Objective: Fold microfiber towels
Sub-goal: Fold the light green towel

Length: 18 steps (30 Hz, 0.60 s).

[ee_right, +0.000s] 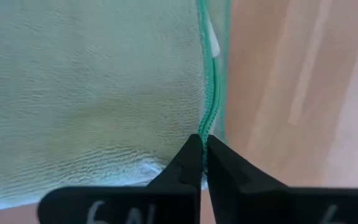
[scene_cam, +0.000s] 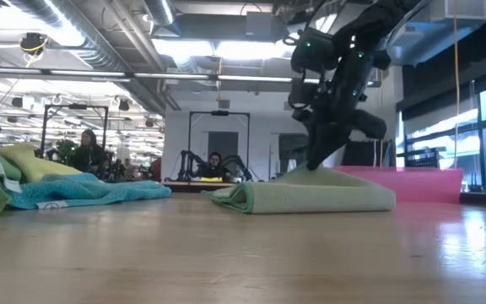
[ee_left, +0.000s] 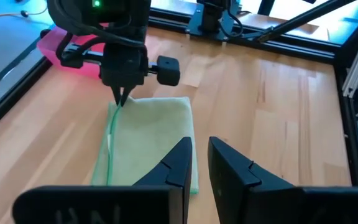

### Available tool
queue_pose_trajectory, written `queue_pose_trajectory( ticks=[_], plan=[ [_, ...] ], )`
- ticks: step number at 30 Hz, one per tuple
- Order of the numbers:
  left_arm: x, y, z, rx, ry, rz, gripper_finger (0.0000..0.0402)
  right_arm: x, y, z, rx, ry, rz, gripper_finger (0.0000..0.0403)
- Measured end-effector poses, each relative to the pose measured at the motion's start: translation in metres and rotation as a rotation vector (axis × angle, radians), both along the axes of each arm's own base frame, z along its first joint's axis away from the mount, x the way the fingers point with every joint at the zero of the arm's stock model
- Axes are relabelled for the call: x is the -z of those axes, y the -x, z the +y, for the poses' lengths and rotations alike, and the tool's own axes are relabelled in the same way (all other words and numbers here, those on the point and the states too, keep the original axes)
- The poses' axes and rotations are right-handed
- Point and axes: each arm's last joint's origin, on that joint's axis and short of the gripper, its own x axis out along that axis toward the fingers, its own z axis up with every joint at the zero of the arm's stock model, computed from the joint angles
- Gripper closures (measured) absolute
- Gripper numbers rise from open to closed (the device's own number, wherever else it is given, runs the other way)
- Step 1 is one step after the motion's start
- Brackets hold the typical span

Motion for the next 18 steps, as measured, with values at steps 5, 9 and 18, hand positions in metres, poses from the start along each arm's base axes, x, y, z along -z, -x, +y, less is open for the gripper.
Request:
queue_pose_trajectory(
  ticks=[5, 9, 18],
  plan=[
    [0.0, 0.0, 0.0, -0.001, 0.004, 0.0, 0.0357, -0.002, -0.003, -0.006, 0.053, 0.096, -0.02, 0.0388],
    [0.0, 0.0, 0.0, -0.003, 0.007, -0.002, 0.0357, -0.001, -0.003, -0.01, 0.068, 0.099, -0.03, 0.0384],
    [0.0, 0.0, 0.0, -0.014, 0.025, -0.008, 0.0357, 0.012, -0.002, -0.018, 0.196, 0.099, 0.02, 0.0382]
  ],
)
